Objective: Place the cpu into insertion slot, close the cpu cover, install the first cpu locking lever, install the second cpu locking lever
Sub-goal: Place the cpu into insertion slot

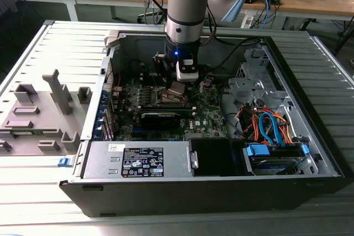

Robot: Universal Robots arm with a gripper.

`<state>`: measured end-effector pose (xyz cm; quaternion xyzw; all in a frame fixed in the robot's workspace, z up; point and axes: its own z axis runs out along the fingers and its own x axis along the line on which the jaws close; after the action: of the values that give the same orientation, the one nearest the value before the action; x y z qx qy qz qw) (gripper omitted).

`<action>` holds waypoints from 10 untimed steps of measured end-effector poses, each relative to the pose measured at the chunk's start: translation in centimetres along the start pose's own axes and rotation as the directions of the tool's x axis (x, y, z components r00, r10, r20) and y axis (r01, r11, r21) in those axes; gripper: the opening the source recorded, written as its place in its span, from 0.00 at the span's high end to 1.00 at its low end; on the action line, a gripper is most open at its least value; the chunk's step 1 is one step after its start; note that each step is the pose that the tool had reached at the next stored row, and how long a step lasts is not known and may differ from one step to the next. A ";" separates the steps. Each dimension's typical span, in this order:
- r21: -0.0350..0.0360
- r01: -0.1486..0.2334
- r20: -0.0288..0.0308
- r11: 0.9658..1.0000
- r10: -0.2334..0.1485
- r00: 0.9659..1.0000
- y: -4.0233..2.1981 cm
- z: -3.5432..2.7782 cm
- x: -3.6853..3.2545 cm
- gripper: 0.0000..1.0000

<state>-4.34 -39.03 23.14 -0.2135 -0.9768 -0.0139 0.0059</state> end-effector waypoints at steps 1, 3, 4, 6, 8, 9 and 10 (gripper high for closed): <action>0.000 -0.001 0.000 1.000 0.001 1.000 0.00 0.01 0.00 0.45; 0.000 -0.004 0.000 1.000 0.004 1.000 0.00 0.03 0.00 0.45; 0.000 -0.005 0.000 1.000 0.005 1.000 0.00 0.04 0.00 0.45; 0.000 -0.007 0.000 1.000 0.007 1.000 0.00 0.06 0.00 0.45; 0.000 -0.009 0.000 1.000 0.009 1.000 0.00 0.08 0.00 0.45; 0.000 -0.010 0.000 1.000 0.010 1.000 0.00 0.08 0.00 0.45; 0.000 -0.011 0.000 1.000 0.011 1.000 0.00 0.09 0.00 0.45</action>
<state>-4.34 -39.03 23.05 -0.2188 -0.9757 -0.0139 0.0058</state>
